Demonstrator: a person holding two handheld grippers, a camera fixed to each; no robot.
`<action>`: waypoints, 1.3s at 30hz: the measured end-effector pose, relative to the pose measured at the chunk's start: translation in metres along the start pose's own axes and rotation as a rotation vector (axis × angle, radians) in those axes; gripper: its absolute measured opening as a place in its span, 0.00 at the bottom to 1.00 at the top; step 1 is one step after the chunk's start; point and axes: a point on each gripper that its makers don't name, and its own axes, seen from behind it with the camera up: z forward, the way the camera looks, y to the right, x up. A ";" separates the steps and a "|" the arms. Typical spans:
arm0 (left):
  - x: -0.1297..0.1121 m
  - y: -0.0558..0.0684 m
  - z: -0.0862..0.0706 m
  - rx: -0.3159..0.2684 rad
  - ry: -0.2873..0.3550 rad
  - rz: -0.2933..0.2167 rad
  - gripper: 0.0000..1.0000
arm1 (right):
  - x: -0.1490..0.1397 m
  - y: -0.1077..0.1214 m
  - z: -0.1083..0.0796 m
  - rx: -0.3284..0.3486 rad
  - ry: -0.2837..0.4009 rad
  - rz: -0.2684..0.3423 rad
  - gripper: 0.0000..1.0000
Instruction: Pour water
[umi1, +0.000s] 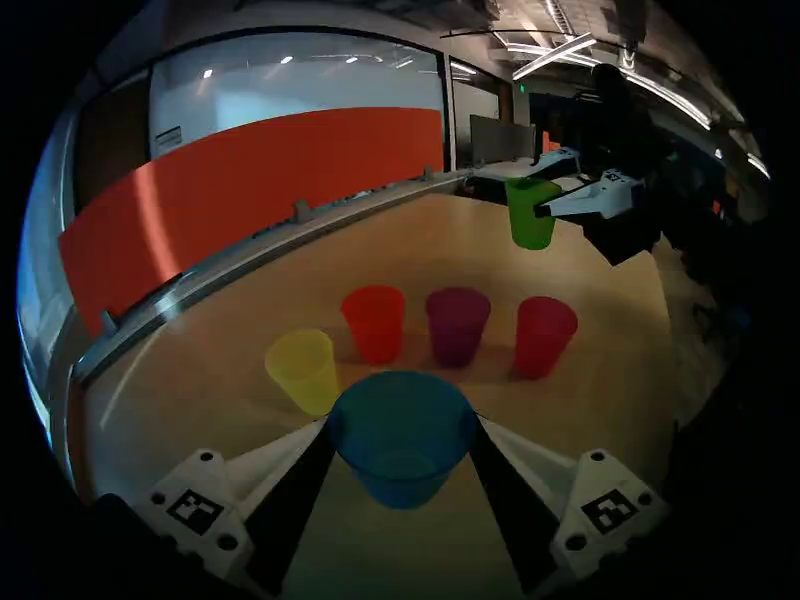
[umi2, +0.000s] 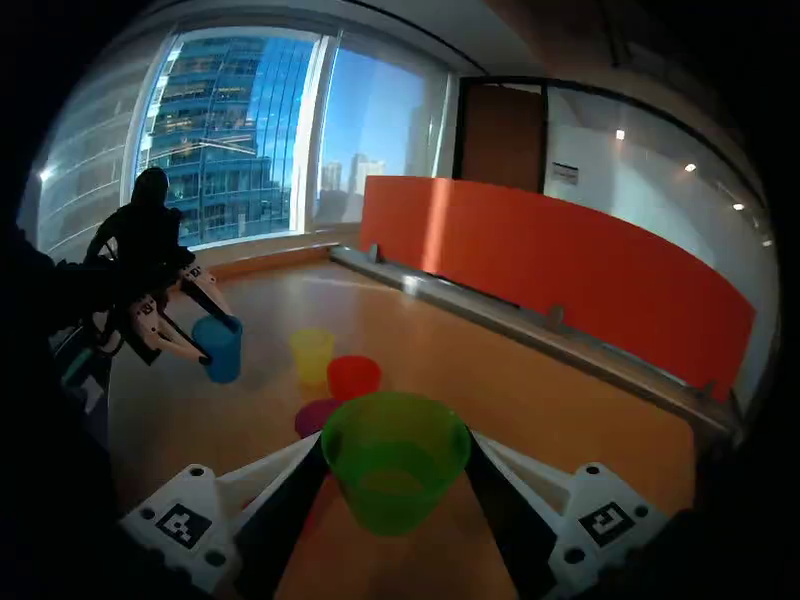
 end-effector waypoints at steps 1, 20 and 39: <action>-0.001 0.000 0.000 -0.001 -0.003 0.000 0.89 | -0.002 0.001 0.000 -0.001 -0.006 0.001 0.92; -0.026 0.004 0.017 -0.034 -0.081 -0.014 0.89 | -0.026 0.011 0.006 -0.012 -0.094 -0.006 0.92; -0.048 0.005 0.031 -0.051 -0.106 -0.029 0.89 | -0.038 0.015 0.016 -0.020 -0.134 -0.001 0.92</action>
